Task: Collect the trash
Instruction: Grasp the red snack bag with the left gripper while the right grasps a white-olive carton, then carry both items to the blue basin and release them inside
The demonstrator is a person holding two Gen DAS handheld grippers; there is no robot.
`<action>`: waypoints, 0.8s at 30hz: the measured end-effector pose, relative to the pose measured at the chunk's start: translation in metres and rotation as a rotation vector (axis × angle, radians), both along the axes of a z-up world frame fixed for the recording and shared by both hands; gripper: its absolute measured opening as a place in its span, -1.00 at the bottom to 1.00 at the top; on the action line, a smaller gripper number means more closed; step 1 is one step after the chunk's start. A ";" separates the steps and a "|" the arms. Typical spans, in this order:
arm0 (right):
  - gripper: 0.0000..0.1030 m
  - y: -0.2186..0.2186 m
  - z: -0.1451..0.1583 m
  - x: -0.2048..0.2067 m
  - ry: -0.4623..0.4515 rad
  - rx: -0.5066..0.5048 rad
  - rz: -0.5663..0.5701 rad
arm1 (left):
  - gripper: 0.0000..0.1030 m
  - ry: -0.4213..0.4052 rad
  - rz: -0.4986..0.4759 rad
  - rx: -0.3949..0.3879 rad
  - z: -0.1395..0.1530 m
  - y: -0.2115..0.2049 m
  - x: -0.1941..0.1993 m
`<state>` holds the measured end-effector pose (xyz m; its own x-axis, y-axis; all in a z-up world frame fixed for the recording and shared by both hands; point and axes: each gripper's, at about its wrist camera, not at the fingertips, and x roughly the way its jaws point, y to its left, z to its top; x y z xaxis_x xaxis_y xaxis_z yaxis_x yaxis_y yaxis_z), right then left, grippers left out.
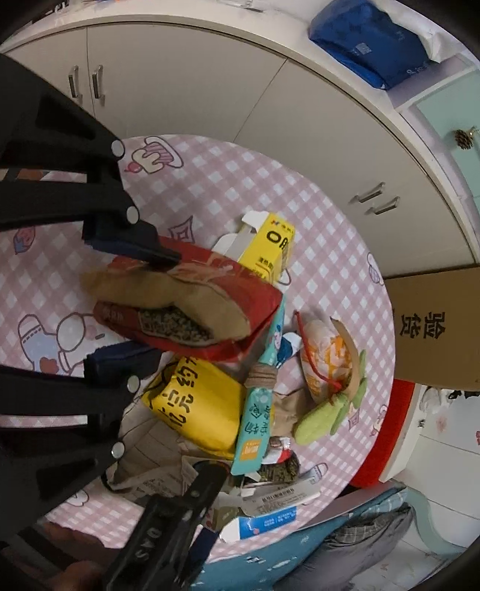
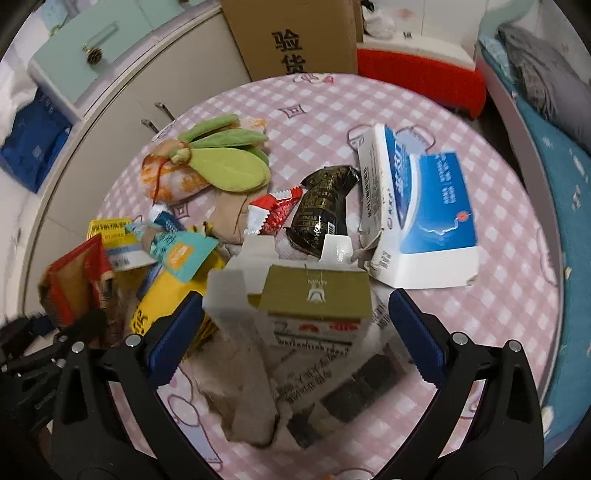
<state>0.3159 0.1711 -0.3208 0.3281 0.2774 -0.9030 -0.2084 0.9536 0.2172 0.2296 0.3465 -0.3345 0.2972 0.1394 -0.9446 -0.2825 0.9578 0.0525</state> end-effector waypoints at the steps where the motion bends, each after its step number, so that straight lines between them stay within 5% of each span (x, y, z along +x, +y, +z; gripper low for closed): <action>1: 0.73 -0.001 0.000 0.002 0.010 0.009 0.010 | -0.29 -0.009 0.004 -0.009 0.003 0.001 -0.002; 2: 0.41 -0.001 0.000 0.002 0.013 0.015 0.015 | -0.30 -0.014 0.011 -0.012 0.007 0.002 -0.004; 8: 0.43 -0.009 0.019 -0.006 0.033 0.069 0.049 | -0.32 -0.088 0.029 0.007 0.057 -0.011 -0.017; 14: 0.43 -0.047 0.071 -0.017 0.009 0.168 0.081 | -0.32 -0.216 -0.039 0.009 0.120 -0.065 -0.008; 19: 0.43 -0.130 0.116 -0.013 -0.065 0.215 0.026 | -0.32 -0.301 -0.130 -0.015 0.155 -0.137 0.017; 24: 0.43 -0.235 0.124 0.011 -0.086 0.165 -0.052 | -0.32 -0.304 -0.172 -0.089 0.165 -0.227 0.066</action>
<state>0.3267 -0.0644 -0.1964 0.4202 0.3995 -0.8148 -0.1840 0.9167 0.3546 0.2953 0.1194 -0.1697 0.5787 -0.0157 -0.8154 -0.1066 0.9898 -0.0947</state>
